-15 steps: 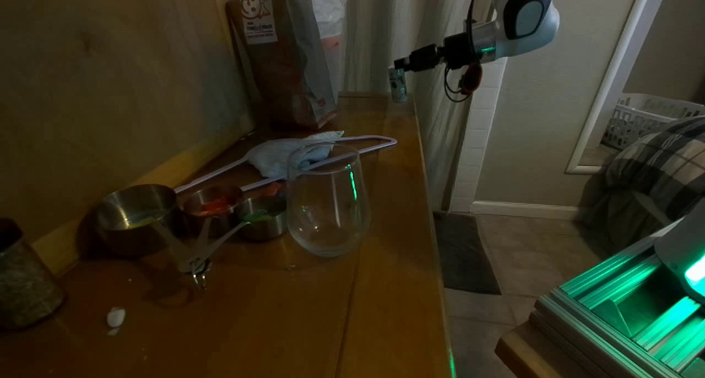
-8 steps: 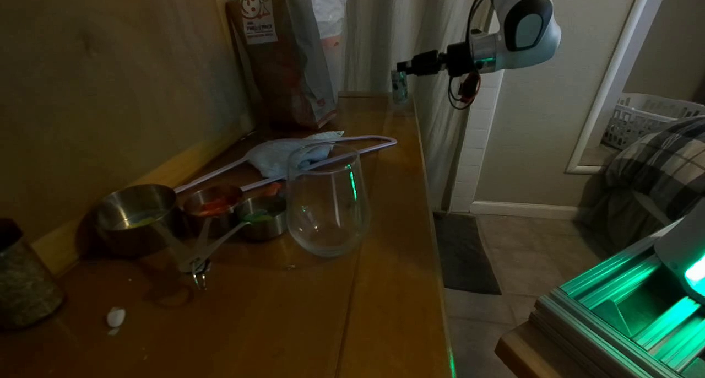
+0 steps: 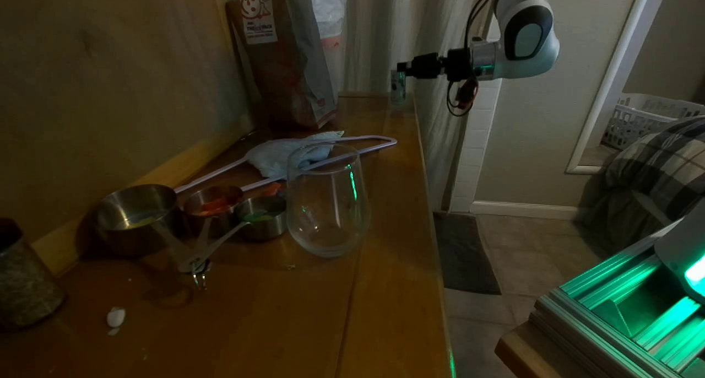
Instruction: Place the small white container upright
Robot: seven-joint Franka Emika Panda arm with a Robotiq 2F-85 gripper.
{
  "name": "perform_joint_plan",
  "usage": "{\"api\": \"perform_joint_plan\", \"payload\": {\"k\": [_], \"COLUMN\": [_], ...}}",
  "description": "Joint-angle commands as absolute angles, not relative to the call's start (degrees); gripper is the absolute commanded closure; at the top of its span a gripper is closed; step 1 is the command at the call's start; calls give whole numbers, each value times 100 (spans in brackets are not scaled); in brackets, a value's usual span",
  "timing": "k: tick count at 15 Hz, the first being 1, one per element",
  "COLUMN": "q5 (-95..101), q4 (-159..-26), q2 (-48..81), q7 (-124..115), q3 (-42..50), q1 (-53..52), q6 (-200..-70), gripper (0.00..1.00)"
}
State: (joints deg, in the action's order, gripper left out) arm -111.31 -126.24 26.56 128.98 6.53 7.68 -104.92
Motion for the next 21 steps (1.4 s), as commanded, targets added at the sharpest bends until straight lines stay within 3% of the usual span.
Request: {"api": "perform_joint_plan", "payload": {"k": [1,2,6,15,21], "q5": [-11240,-11235,-11215,-10684,-8372], "q4": [-12495,-12495,-12479,-12673,-12931], "q2": [2802,2809,2813,1826,265], "q7": [12886,12884,12877,12474,10614], "q3": [751,766,806,1016,987], "q1": [738,739,727,617,414], "q6": [-10221,-10192,-10150,-10623,-12218], "gripper": [27,26,1,0,0]}}
